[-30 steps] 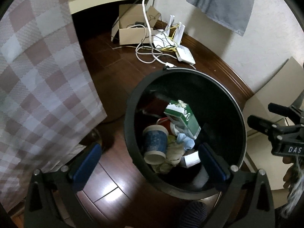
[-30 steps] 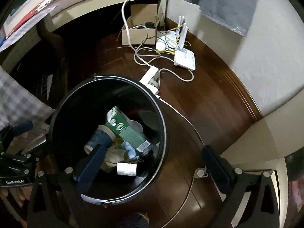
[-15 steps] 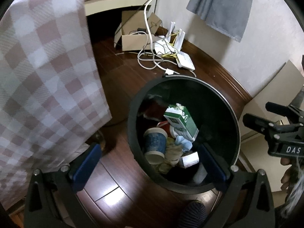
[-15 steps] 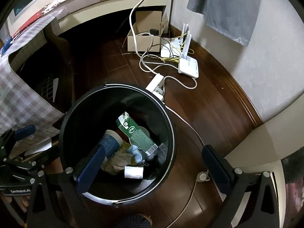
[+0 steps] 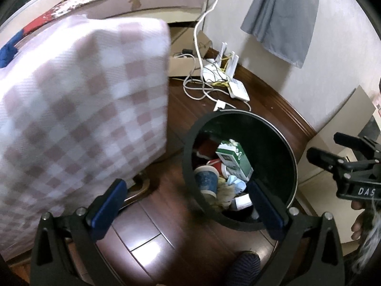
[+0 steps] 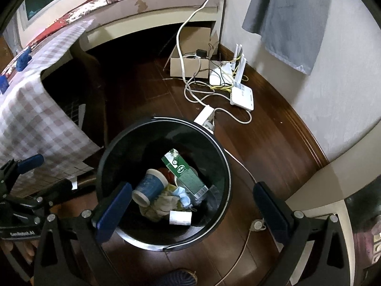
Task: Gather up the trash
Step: 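Move both tools back over the bed toward the blue cup and glove, then grasp the blue paper cup with the left tool while the right tool grasps the blue glove, then lift and carry the blue cup and blue glove over the black bin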
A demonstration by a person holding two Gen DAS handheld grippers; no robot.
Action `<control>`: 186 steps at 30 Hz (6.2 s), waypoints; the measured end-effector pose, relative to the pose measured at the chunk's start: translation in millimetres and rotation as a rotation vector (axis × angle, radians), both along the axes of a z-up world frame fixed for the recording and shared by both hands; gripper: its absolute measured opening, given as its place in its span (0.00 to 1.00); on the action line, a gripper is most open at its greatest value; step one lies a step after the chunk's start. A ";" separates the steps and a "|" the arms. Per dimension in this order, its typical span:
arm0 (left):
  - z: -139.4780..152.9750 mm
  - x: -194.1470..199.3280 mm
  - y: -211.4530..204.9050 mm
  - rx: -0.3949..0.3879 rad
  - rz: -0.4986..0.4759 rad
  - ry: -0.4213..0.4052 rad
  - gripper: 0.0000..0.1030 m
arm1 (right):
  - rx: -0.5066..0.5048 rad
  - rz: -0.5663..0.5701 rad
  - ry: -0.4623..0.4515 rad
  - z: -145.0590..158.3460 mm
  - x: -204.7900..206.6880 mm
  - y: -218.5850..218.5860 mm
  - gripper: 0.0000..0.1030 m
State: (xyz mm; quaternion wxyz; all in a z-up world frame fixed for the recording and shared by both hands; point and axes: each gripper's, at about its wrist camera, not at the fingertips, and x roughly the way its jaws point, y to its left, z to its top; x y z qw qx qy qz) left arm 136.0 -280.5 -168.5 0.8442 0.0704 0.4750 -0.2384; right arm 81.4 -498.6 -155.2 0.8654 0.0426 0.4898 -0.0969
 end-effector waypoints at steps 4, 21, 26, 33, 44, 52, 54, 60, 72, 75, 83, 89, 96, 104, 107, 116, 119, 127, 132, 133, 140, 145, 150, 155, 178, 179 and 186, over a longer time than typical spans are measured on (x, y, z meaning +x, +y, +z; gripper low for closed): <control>9.9 -4.1 12.9 -0.005 0.014 -0.016 0.99 | -0.009 0.016 -0.018 11.5 -1.2 10.7 0.99; 70.8 -21.1 84.6 -0.044 0.115 -0.132 0.99 | -0.009 0.125 -0.160 69.1 -5.5 83.8 0.99; 85.8 -21.6 114.0 -0.055 0.167 -0.168 0.99 | -0.010 0.172 -0.200 85.3 0.0 112.2 0.99; 95.7 -12.9 160.0 -0.032 0.256 -0.214 0.99 | -0.003 0.219 -0.267 106.3 21.9 152.1 0.99; 105.0 20.6 245.4 -0.017 0.420 -0.249 0.99 | 0.020 0.310 -0.325 122.1 76.2 217.2 0.99; 116.3 51.3 311.7 0.011 0.556 -0.286 0.99 | 0.064 0.434 -0.256 125.8 138.6 279.7 0.99; 117.3 61.7 327.4 0.005 0.588 -0.292 0.99 | 0.057 0.482 -0.268 128.9 154.3 300.0 0.99; 113.0 96.6 355.4 -0.009 0.618 -0.277 0.98 | 0.037 0.562 -0.254 126.4 212.5 344.5 0.99; 99.2 162.0 379.9 -0.025 0.638 -0.245 0.93 | 0.106 0.584 -0.131 87.5 319.5 395.6 0.80; 98.0 178.4 385.7 -0.027 0.640 -0.242 0.91 | 0.120 0.588 -0.109 81.9 341.1 403.2 0.69; 97.6 223.4 405.8 -0.051 0.644 -0.252 0.78 | 0.111 0.622 -0.136 82.9 367.8 418.9 0.46; 93.7 253.6 414.2 -0.053 0.620 -0.236 0.69 | 0.127 0.604 -0.141 81.8 383.0 421.1 0.46; 89.0 272.8 418.1 -0.092 0.601 -0.200 0.51 | 0.121 0.619 -0.136 82.1 388.1 427.9 0.46; 91.1 276.2 420.6 -0.144 0.585 -0.195 0.05 | 0.119 0.634 -0.133 86.2 383.7 427.4 0.44; 96.4 270.5 419.9 -0.144 0.586 -0.206 0.04 | 0.112 0.645 -0.139 88.9 379.5 428.2 0.41; 107.0 251.3 413.4 -0.088 0.571 -0.235 0.04 | 0.099 0.670 -0.162 103.6 360.5 435.0 0.38; 111.1 243.1 408.0 -0.066 0.560 -0.243 0.04 | 0.097 0.674 -0.173 111.3 352.7 436.3 0.38; 121.5 210.9 388.4 -0.001 0.527 -0.267 0.04 | 0.098 0.691 -0.211 135.5 322.8 437.9 0.37; 131.4 186.4 386.7 -0.017 0.528 -0.275 0.04 | 0.100 0.696 -0.238 149.5 294.1 432.8 0.37; 134.2 179.9 386.7 -0.024 0.529 -0.277 0.04 | 0.102 0.697 -0.243 151.9 288.7 431.0 0.37; 147.9 137.7 383.8 -0.053 0.546 -0.311 0.04 | 0.126 0.693 -0.295 171.7 240.9 418.1 0.37; 157.7 109.2 379.3 -0.089 0.550 -0.339 0.04 | 0.153 0.677 -0.339 186.8 207.2 405.7 0.37; 166.2 81.3 365.4 -0.108 0.523 -0.363 0.04 | 0.164 0.659 -0.370 196.8 174.2 391.0 0.37; 176.4 54.1 350.4 -0.148 0.497 -0.375 0.04 | 0.188 0.625 -0.404 204.4 142.0 367.3 0.37; 171.1 12.0 192.3 -0.183 0.198 -0.378 0.04 | 0.137 0.386 -0.459 200.6 45.1 211.9 0.38; 170.0 12.3 185.9 -0.185 0.184 -0.374 0.04 | 0.137 0.374 -0.457 199.0 43.4 205.1 0.38; 162.7 10.7 138.3 -0.191 0.086 -0.350 0.04 | 0.130 0.285 -0.442 186.4 27.9 157.1 0.38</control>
